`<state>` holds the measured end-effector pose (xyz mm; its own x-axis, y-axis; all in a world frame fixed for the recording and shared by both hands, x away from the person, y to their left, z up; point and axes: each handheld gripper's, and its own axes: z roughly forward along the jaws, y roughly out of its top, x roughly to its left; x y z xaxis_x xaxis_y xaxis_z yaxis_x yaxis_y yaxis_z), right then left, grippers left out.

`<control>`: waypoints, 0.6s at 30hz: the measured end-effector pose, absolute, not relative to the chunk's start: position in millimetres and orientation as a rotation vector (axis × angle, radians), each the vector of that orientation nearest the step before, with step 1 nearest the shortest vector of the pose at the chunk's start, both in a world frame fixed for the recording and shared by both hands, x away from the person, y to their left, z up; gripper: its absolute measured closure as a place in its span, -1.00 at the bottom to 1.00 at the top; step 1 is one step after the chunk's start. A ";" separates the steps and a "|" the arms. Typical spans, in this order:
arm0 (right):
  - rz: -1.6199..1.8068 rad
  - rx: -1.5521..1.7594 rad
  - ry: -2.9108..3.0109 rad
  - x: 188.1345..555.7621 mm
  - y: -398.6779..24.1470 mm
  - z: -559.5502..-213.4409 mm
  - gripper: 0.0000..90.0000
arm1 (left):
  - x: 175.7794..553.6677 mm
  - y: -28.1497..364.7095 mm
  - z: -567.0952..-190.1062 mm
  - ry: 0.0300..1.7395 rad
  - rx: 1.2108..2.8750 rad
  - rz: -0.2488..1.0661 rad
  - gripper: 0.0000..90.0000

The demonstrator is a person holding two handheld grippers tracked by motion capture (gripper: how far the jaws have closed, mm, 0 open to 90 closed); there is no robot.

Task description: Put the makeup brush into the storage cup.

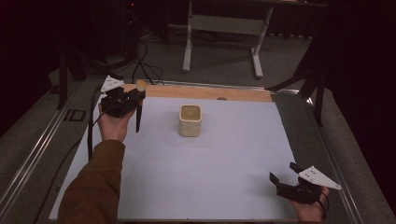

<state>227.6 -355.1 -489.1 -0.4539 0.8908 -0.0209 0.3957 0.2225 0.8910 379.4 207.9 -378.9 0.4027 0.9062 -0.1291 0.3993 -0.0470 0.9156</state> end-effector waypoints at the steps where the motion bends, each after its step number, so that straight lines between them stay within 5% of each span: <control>1: 1.182 1.182 1.955 227.6 -355.1 -489.1 -0.78 | 379.8 207.5 -378.3 1.169 1.639 0.619 0.55; 18: 1.180 1.186 1.954 227.7 -355.3 -489.2 -0.78 | 386.0 200.6 -370.0 1.159 1.646 0.630 0.55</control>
